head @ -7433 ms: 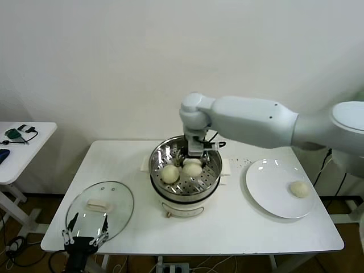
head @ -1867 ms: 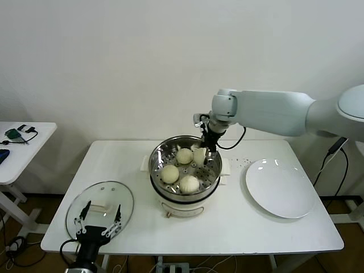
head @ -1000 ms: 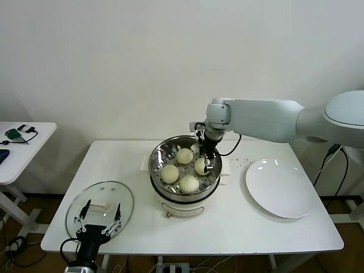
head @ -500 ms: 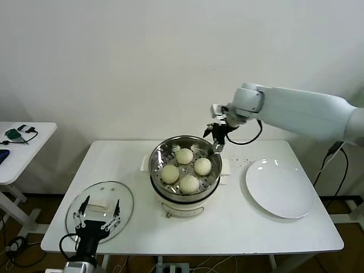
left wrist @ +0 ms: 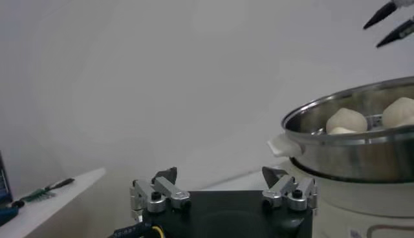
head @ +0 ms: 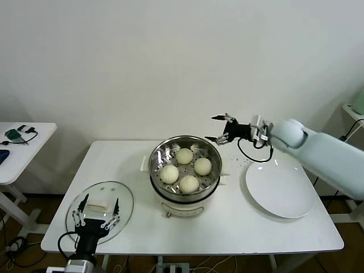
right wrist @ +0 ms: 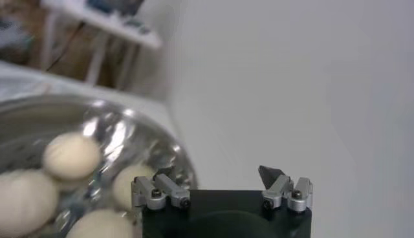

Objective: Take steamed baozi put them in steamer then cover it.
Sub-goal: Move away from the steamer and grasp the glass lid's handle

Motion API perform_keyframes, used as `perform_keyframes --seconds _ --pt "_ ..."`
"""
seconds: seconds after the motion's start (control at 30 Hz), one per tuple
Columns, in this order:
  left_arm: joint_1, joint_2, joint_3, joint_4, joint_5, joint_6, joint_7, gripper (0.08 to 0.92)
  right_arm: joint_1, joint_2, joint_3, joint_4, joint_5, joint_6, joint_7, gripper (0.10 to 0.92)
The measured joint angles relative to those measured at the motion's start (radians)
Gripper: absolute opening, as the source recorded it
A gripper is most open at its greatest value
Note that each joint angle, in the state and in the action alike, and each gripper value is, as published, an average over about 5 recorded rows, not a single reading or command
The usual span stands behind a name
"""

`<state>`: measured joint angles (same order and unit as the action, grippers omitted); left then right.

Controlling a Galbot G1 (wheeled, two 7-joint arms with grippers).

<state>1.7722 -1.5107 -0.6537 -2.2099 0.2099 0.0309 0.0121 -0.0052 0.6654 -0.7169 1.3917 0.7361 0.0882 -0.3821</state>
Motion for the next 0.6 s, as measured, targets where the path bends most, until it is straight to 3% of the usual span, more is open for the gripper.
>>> perform_keyframes --seconds 0.37,0.6 --pt "-0.018 -0.003 -0.028 0.012 0.146 0.025 -0.007 0.823 -0.561 0.034 0.575 0.097 -0.050 0.066 0.161 0.823" --pt "-0.023 0.002 -0.040 0.019 0.429 0.055 -0.007 0.823 -0.851 0.119 0.857 0.179 -0.091 0.052 0.205 0.823"
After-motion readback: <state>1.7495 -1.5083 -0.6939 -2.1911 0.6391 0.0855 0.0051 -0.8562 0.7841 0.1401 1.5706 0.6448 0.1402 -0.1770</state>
